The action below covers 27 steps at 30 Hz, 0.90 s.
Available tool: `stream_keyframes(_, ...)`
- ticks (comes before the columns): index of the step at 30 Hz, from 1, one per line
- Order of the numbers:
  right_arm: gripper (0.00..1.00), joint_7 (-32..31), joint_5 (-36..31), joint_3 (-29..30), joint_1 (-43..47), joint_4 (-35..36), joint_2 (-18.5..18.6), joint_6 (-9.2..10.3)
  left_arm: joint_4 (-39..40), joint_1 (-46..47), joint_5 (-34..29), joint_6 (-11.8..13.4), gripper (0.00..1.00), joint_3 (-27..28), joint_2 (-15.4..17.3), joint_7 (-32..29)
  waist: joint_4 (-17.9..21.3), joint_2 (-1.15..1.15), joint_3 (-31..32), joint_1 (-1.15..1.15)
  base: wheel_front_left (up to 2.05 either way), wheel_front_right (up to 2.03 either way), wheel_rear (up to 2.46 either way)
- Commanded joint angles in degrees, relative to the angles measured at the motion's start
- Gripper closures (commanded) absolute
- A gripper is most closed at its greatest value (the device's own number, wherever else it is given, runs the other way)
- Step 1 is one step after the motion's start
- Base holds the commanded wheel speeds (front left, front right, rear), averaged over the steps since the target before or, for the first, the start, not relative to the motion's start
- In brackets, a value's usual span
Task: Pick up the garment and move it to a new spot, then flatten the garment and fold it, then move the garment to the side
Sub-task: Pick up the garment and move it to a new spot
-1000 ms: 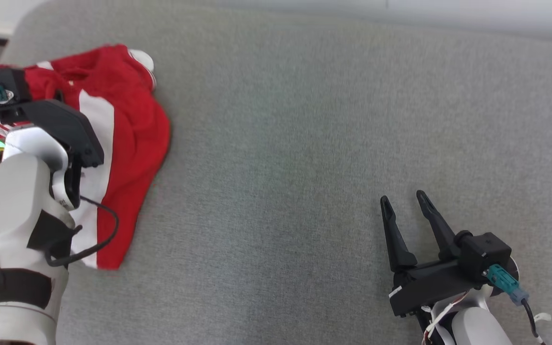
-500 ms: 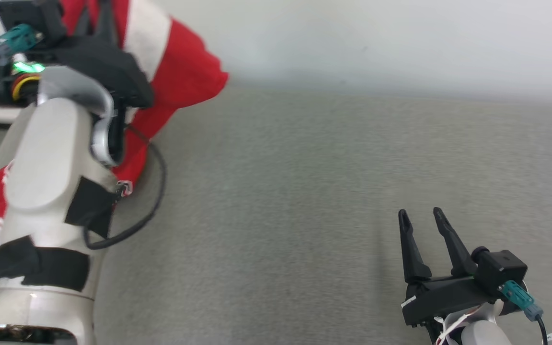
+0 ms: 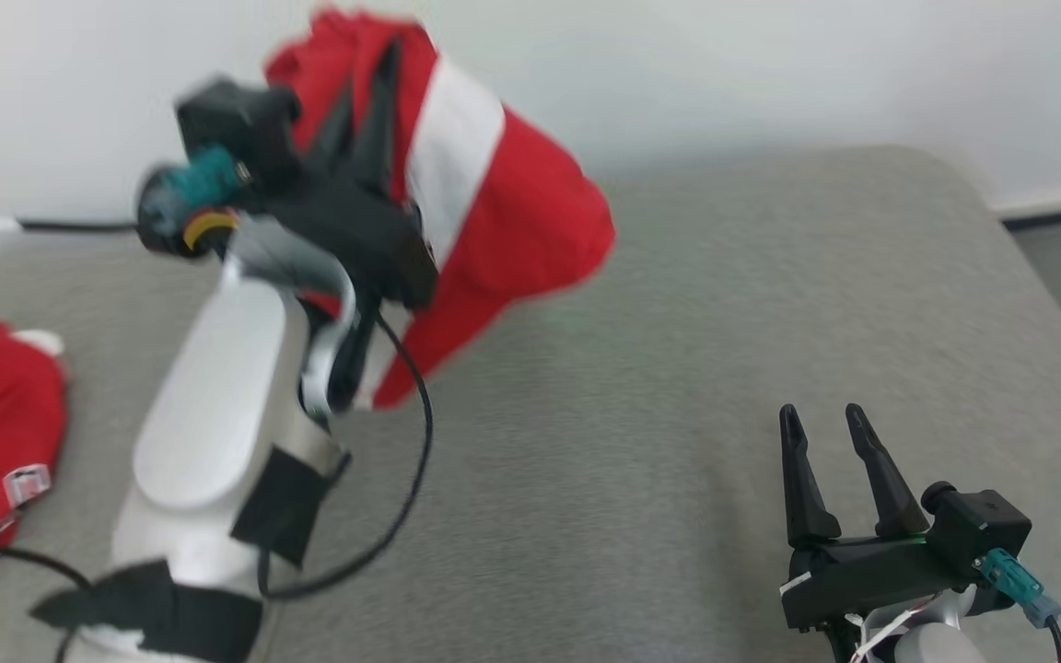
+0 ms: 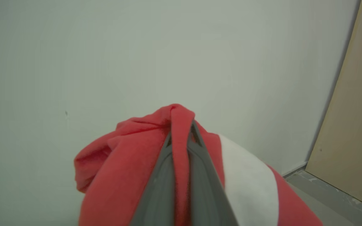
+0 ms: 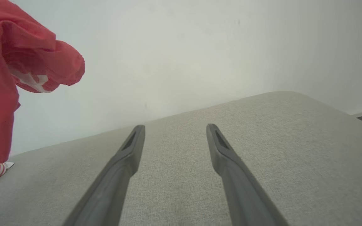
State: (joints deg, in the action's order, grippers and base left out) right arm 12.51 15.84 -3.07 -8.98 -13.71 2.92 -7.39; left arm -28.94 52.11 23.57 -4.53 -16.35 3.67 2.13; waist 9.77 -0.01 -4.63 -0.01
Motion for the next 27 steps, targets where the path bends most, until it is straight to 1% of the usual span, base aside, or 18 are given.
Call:
stream_keyframes(1,0.0,0.4,0.7,-0.2,0.8,-0.1,-0.1,-0.19,0.5,-2.1,0.3,0.3,1.0,-0.4,-0.2,-0.2,7.0,0.01,-2.0,0.01,0.0,0.0,0.0)
stream_keyframes(5,0.0,1.1,1.8,-0.9,0.2,-0.7,-0.1,-0.19,0.2,-7.0,0.4,0.7,1.0,-2.8,-0.4,-0.5,8.7,0.01,-3.3,0.01,0.0,0.0,0.0)
stream_keyframes(8,0.0,1.6,2.6,-1.9,-0.7,-1.4,-0.1,-0.19,-2.8,-11.3,-0.4,-1.4,1.0,-7.6,-0.3,0.6,9.0,0.01,-4.5,0.01,0.0,0.0,0.0)
stream_keyframes(13,0.0,2.1,2.6,-3.2,-2.1,-2.4,-0.1,-0.19,-8.2,-13.8,1.5,-2.6,1.0,-11.5,-0.6,2.2,7.7,0.01,-5.2,0.01,0.0,0.0,0.0)
stream_keyframes(14,0.0,2.1,2.5,-3.4,-2.1,-2.7,0.0,-0.19,-8.9,-14.1,2.1,-2.5,0.13,-12.2,-0.6,2.3,7.4,0.01,-5.1,0.01,0.0,0.0,0.0)
stream_keyframes(15,0.0,2.1,2.5,-3.4,-2.1,-2.7,0.0,-0.19,-8.9,-14.1,2.1,-2.5,0.13,-12.2,-0.6,2.3,7.4,0.01,-5.1,0.01,0.0,0.0,0.0)
stream_keyframes(16,0.0,2.2,2.3,-3.4,-2.2,-2.9,0.0,-0.19,-9.6,-14.3,2.8,-2.7,0.0,-12.9,-0.6,2.2,7.0,0.01,-4.9,0.01,0.0,0.0,0.0)
stream_keyframes(19,0.0,2.3,2.0,-3.3,-2.3,-3.2,0.0,-0.19,-10.8,-15.1,5.9,-3.0,0.0,-14.3,-0.7,1.8,5.9,0.01,-4.2,0.01,0.0,0.0,0.0)
stream_keyframes(21,0.0,2.3,1.3,-2.5,-1.8,-3.3,0.0,-0.19,-8.6,-15.3,8.9,-2.9,0.0,-17.1,-0.6,1.7,4.2,0.01,-3.3,0.01,0.0,0.0,0.0)
stream_keyframes(23,0.0,2.2,0.8,-1.8,-1.2,-3.3,0.0,-0.19,-7.1,-15.9,10.2,-2.9,0.0,-18.1,0.8,2.6,2.8,0.01,-2.6,0.01,0.0,0.0,0.0)
stream_keyframes(26,0.0,1.8,0.0,-1.2,-0.3,-2.9,-0.1,-0.19,-3.9,-17.0,10.1,-2.9,0.0,-17.7,3.0,5.4,0.6,0.01,-1.5,0.01,0.0,0.0,0.0)
stream_keyframes(27,0.0,1.7,-0.2,-0.8,0.0,-2.8,-0.1,-0.19,-2.7,-17.6,9.6,-2.4,0.0,-17.5,3.6,6.5,-0.1,0.01,-1.1,0.01,0.0,0.0,0.0)
